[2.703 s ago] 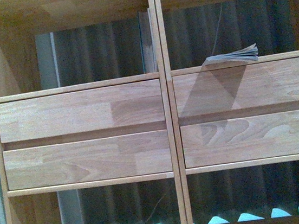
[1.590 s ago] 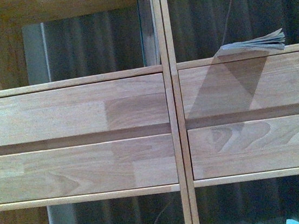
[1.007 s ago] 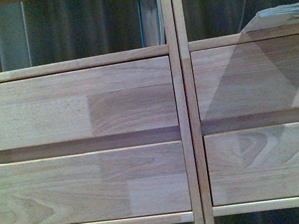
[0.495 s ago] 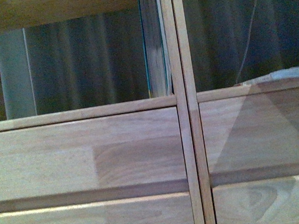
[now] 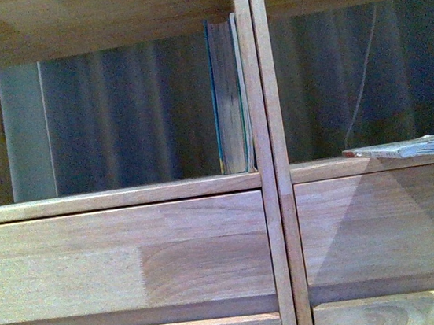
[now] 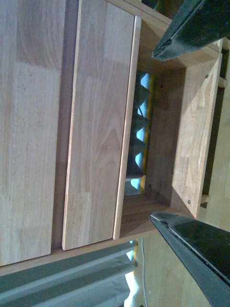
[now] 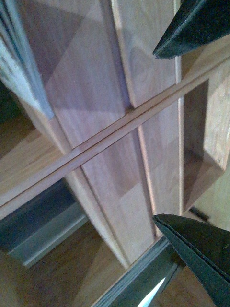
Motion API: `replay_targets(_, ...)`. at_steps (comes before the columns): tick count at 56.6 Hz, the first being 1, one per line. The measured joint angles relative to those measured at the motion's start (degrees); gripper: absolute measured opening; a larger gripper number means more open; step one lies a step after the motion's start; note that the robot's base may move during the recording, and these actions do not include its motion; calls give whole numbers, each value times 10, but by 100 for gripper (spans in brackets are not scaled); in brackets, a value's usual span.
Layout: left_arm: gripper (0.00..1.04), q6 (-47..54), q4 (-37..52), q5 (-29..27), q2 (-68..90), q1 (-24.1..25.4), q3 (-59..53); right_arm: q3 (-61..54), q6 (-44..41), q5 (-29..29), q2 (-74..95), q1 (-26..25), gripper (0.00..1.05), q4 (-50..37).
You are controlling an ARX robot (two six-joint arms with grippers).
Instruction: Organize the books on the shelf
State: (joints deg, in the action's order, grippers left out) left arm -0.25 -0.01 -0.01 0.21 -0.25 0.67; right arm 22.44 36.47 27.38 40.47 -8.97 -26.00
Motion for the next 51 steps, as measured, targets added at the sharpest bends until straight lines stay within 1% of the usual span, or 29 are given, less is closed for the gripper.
replay_targets(5,97,0,0,0,0,0,0,79,89,-33,98,13,98,-23)
replay_targets(14,97,0,0,0,0,0,0,214,266,-86,258,13,98,-32)
replay_targets(18,97,0,0,0,0,0,0,252,308,-104,312,13,98,-30)
replay_targets(27,97,0,0,0,0,0,0,329,367,-140,391,14,98,-14)
replay_targets(40,97,0,0,0,0,0,0,371,389,-174,426,16,98,11)
replay_targets(42,97,0,0,0,0,0,0,374,389,-181,427,16,93,17)
replay_targets(46,97,0,0,0,0,0,0,374,390,-182,427,18,79,18)
replay_targets(51,97,0,0,0,0,0,0,374,390,-181,427,21,67,18)
